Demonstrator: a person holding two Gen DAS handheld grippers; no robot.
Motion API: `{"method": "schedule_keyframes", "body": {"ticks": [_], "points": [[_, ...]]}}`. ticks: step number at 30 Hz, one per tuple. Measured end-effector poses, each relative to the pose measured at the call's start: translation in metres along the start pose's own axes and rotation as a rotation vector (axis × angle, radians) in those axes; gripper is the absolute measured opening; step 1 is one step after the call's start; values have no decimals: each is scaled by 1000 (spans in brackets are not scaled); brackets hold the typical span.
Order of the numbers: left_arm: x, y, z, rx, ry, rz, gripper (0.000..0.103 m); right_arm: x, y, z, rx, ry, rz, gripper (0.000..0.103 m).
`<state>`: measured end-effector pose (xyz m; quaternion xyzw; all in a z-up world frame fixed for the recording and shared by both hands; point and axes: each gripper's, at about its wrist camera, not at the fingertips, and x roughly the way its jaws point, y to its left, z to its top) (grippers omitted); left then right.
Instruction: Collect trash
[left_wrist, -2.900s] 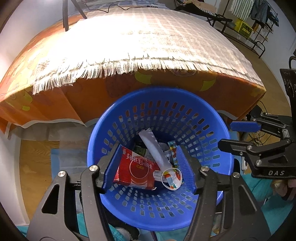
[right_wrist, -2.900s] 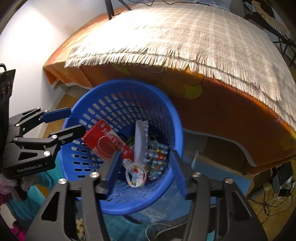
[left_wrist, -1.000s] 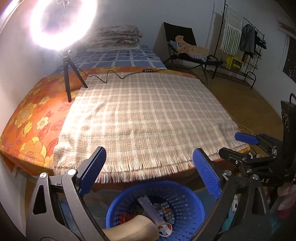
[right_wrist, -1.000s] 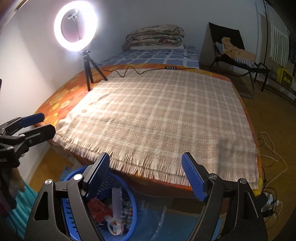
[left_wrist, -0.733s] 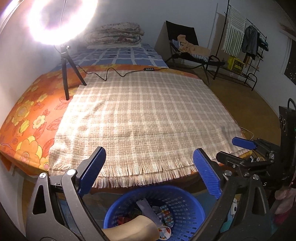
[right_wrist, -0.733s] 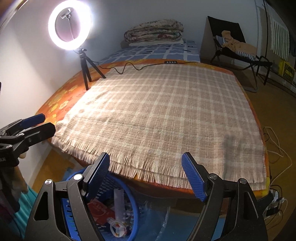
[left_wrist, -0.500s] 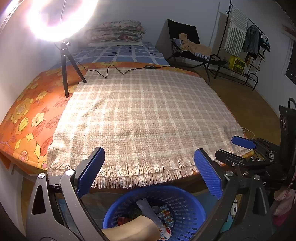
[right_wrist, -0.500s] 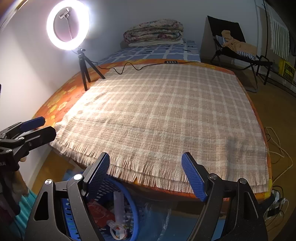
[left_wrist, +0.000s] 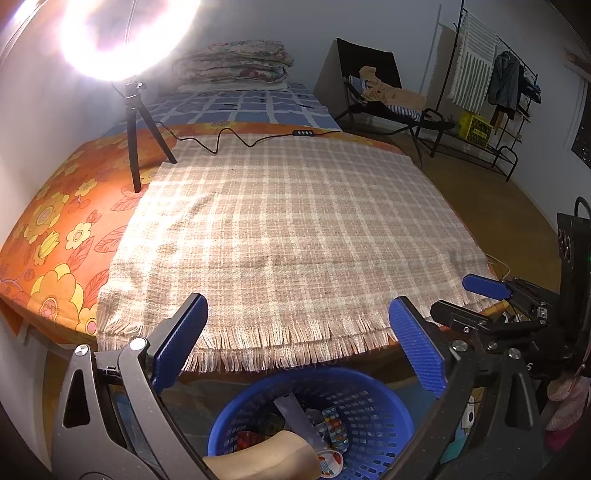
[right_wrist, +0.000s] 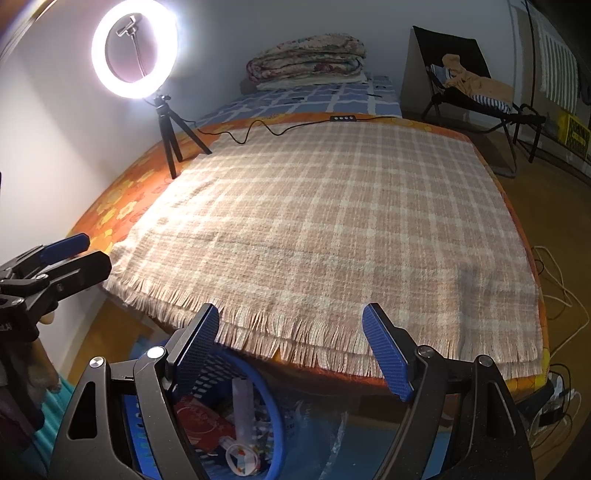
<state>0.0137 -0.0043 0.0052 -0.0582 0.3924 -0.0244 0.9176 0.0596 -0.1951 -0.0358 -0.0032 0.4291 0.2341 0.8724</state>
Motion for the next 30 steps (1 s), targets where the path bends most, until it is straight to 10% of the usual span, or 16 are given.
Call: {"method": "schedule_keyframes", "body": {"ticks": [30], "points": [[2, 0, -3, -2, 14, 3, 101, 0, -1, -2, 21, 10, 16, 80]]}}
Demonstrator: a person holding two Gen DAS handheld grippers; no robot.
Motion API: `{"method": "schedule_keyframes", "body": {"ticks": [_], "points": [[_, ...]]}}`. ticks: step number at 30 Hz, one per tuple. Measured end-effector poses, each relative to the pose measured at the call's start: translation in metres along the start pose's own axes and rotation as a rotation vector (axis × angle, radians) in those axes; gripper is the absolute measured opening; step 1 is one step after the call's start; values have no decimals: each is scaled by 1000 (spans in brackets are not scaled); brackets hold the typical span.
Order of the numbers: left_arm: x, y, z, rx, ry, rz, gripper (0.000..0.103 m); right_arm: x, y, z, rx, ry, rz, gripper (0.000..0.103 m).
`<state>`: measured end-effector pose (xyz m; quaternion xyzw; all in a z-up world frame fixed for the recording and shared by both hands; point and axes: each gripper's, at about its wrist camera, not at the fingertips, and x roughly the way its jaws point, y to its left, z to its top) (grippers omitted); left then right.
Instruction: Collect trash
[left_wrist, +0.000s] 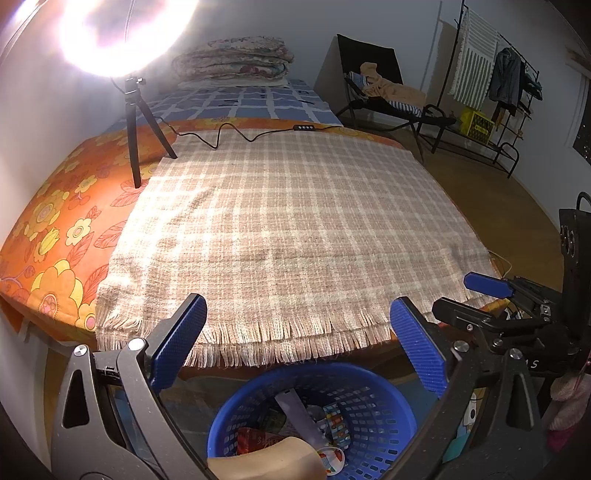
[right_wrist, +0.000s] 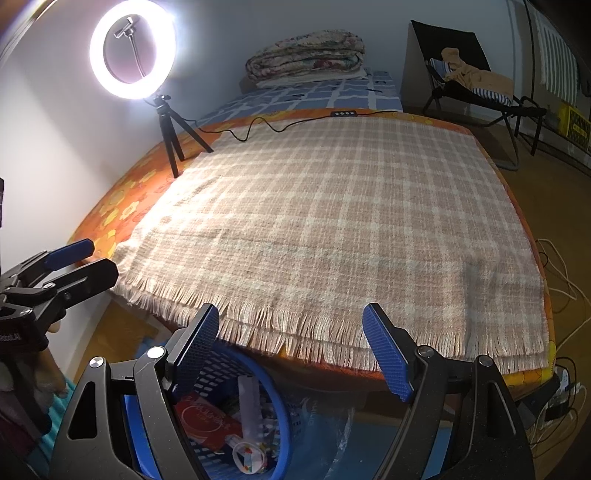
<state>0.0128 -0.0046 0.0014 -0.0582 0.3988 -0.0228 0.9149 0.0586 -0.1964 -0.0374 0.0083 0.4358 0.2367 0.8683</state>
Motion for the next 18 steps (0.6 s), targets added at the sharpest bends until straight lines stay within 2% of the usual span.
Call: {"method": "schedule_keyframes", "body": {"ticks": [18], "points": [[1, 1, -1, 4, -3, -3, 101, 4, 2, -4, -8, 9, -2, 80]]}}
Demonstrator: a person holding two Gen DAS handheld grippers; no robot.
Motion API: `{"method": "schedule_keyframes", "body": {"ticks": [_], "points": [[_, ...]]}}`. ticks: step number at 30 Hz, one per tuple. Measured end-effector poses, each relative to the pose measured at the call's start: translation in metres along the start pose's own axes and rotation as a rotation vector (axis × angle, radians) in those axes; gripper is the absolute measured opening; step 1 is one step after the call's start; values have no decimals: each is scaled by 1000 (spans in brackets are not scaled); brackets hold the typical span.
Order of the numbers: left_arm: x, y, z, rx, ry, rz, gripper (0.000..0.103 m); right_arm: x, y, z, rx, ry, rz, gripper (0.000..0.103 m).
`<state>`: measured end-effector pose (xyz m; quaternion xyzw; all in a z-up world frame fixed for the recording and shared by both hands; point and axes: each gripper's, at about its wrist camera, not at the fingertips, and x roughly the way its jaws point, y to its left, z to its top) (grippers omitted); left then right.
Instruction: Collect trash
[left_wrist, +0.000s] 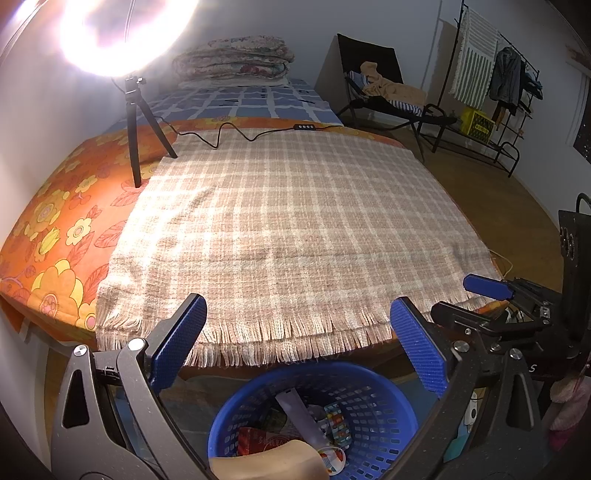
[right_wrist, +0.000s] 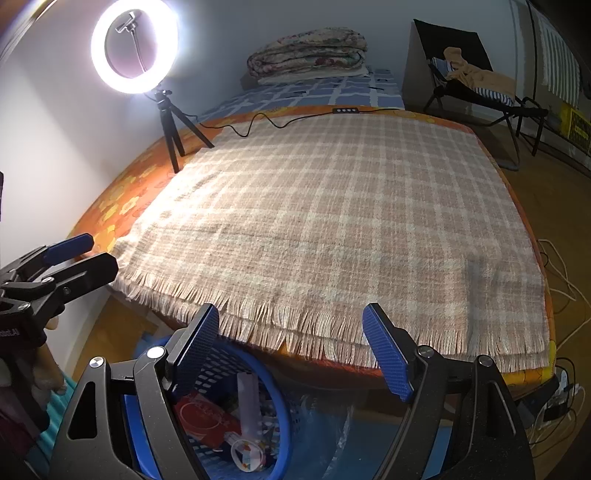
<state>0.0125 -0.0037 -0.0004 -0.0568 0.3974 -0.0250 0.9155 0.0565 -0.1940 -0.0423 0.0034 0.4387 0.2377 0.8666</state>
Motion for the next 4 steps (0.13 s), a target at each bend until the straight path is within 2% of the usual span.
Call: {"method": "schedule_keyframes", "body": {"ticks": [4], "points": [[0, 0, -1, 8, -2, -4, 101, 1, -1, -1, 1, 4, 1, 80]]}}
